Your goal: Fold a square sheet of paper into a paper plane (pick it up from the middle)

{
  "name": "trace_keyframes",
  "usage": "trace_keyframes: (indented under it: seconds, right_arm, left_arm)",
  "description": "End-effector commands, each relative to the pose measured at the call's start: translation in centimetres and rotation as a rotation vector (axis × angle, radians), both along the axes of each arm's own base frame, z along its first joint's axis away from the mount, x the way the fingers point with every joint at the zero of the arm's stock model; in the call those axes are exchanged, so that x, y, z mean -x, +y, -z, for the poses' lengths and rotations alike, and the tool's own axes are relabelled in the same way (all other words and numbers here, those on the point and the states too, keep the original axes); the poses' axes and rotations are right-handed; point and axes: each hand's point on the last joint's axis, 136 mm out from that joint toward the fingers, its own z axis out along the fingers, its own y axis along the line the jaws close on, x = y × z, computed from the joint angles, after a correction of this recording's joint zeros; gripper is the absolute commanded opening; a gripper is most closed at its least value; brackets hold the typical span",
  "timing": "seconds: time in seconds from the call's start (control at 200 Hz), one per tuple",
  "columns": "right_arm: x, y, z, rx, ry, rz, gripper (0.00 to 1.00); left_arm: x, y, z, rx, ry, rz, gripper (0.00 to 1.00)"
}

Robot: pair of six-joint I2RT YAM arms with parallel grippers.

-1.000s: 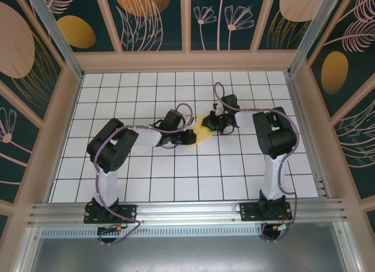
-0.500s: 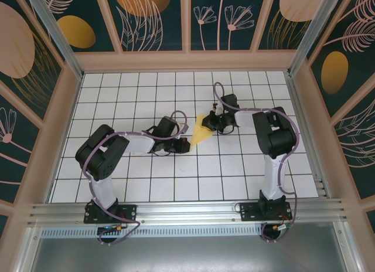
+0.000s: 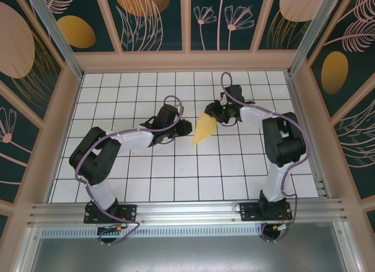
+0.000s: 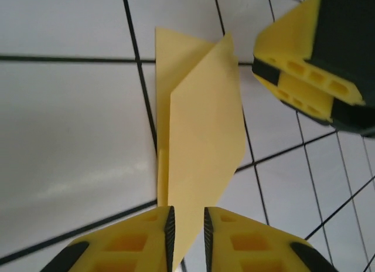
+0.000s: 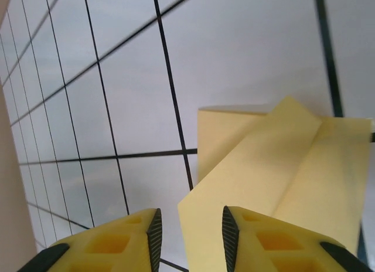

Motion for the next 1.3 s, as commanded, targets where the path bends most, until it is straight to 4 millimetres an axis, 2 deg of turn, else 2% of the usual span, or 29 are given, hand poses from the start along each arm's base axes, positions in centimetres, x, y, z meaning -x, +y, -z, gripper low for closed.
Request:
trace_keyframes:
  seconds: [0.0,0.22,0.52,0.946,1.291]
  right_arm:
    - [0.7,-2.2,1.6,0.07,0.056,0.096,0.37]
    - [0.8,-1.8,3.5,0.07,0.108,0.085,0.39]
    - [0.7,-0.6,4.8,0.035,0.136,0.037,0.39]
    - [1.1,1.2,4.4,-0.061,0.124,-0.032,0.35]
    - [2.7,3.4,3.8,-0.151,0.105,-0.134,0.32]
  left_arm:
    - [-2.3,-0.9,-0.5,0.028,-0.024,-0.051,0.27]
    - [-2.7,-2.4,1.0,0.05,0.022,-0.01,0.29]
    - [-3.3,-2.4,2.7,0.031,0.057,-0.028,0.29]
    - [-3.2,-1.8,4.5,0.03,0.11,-0.042,0.29]
    - [-3.0,-0.8,5.6,0.031,0.143,-0.063,0.29]
